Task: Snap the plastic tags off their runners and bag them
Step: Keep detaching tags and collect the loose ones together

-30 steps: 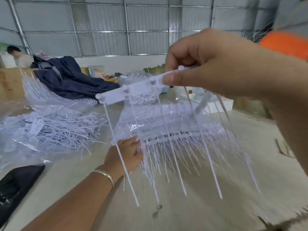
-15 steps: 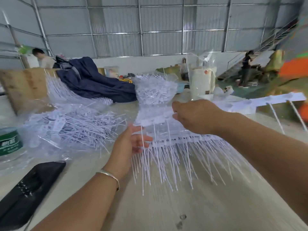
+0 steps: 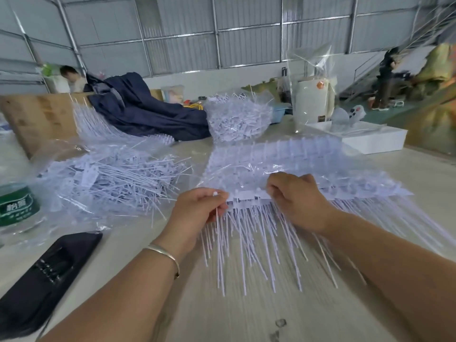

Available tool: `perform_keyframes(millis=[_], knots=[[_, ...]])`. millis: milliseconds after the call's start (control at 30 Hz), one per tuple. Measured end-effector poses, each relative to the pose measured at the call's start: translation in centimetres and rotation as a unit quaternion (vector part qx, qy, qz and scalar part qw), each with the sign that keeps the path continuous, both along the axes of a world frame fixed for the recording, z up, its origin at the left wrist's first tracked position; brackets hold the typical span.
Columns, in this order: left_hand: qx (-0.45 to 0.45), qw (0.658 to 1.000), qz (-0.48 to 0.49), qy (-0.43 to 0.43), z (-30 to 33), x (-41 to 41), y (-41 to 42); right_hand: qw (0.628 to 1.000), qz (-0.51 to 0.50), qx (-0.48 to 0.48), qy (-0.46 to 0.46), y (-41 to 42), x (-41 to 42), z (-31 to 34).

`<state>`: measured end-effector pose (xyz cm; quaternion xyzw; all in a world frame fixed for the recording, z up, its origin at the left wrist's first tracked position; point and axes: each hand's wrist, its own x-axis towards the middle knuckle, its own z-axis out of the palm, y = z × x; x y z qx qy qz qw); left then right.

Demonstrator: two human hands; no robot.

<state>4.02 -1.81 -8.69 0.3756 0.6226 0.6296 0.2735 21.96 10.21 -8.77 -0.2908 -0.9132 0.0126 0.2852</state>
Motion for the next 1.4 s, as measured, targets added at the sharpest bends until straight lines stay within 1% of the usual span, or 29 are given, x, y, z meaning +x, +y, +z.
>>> perform_keyframes(millis=[67,133,200,300,400,433,567,667,767,833,900,1000,1067,1133,1167,1200,1267,1400], knots=[[-0.023,0.997,-0.047,-0.054,0.1,0.0,-0.1,0.998,0.007,-0.062,-0.003,-0.4,0.1,0.2],[-0.008,0.984,-0.111,-0.140,0.4,0.1,-0.3,0.986,0.042,-0.154,0.044,-0.8,0.2,0.7],[0.022,0.965,-0.157,-0.209,0.8,0.3,-0.4,0.962,0.079,-0.242,0.099,-1.2,0.3,1.1],[0.037,0.951,-0.189,-0.242,1.1,0.7,-0.6,0.921,0.117,-0.332,0.163,-1.7,0.5,1.7],[0.045,0.936,-0.204,-0.284,1.4,0.6,-0.9,0.877,0.156,-0.384,0.242,-1.9,0.9,2.1],[0.052,0.931,-0.210,-0.295,1.5,0.5,-0.9,0.872,0.167,-0.384,0.254,-2.0,1.0,2.2],[0.059,0.922,-0.232,-0.304,1.4,0.5,-1.0,0.903,0.158,-0.332,0.221,-2.7,0.8,2.2],[0.065,0.917,-0.250,-0.304,1.5,1.1,-1.1,0.911,0.153,-0.312,0.221,-3.0,0.4,1.8],[0.070,0.909,-0.260,-0.318,1.6,1.3,-1.1,0.903,0.174,-0.325,0.221,-3.2,0.3,1.8],[0.065,0.890,-0.296,-0.341,1.5,1.5,-1.1,0.888,0.200,-0.358,0.208,-3.0,0.4,2.0],[0.042,0.872,-0.338,-0.351,1.0,1.9,-1.2,0.869,0.230,-0.402,0.176,-2.9,0.4,2.0],[0.011,0.861,-0.375,-0.343,0.7,2.7,-1.0,0.848,0.246,-0.450,0.132,-3.0,0.7,1.9],[0.000,0.864,-0.392,-0.314,0.8,2.8,-1.0,0.843,0.248,-0.456,0.137,-3.1,0.8,1.9],[-0.001,0.859,-0.423,-0.289,1.2,2.6,-0.9,0.847,0.240,-0.446,0.159,-3.1,0.7,2.2],[-0.002,0.857,-0.420,-0.299,1.4,2.5,-0.8,0.851,0.236,-0.437,0.172,-3.2,0.5,2.4],[-0.002,0.859,-0.396,-0.324,1.6,2.4,-0.7,0.854,0.233,-0.427,0.185,-3.2,0.5,2.6],[0.001,0.876,-0.330,-0.351,1.5,2.0,-0.5,0.863,0.222,-0.406,0.202,-3.4,0.4,2.9],[-0.018,0.930,-0.209,-0.302,1.0,1.3,-0.2,0.873,0.213,-0.387,0.207,-3.4,0.7,2.9]])
